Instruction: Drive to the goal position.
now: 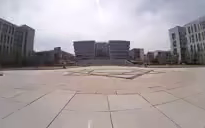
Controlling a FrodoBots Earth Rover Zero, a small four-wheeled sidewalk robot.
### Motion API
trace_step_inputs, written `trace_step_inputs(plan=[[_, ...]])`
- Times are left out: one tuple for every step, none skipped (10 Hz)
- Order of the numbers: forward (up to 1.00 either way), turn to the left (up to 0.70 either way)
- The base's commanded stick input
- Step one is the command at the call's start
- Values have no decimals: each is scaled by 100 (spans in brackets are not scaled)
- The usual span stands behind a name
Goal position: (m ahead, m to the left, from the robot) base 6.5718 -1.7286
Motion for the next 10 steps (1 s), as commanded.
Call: trace_step_inputs(plan=[[100,0],[100,0],[100,0],[100,0],[100,0],[100,0],[100,0],[100,0],[100,0],[100,0]])
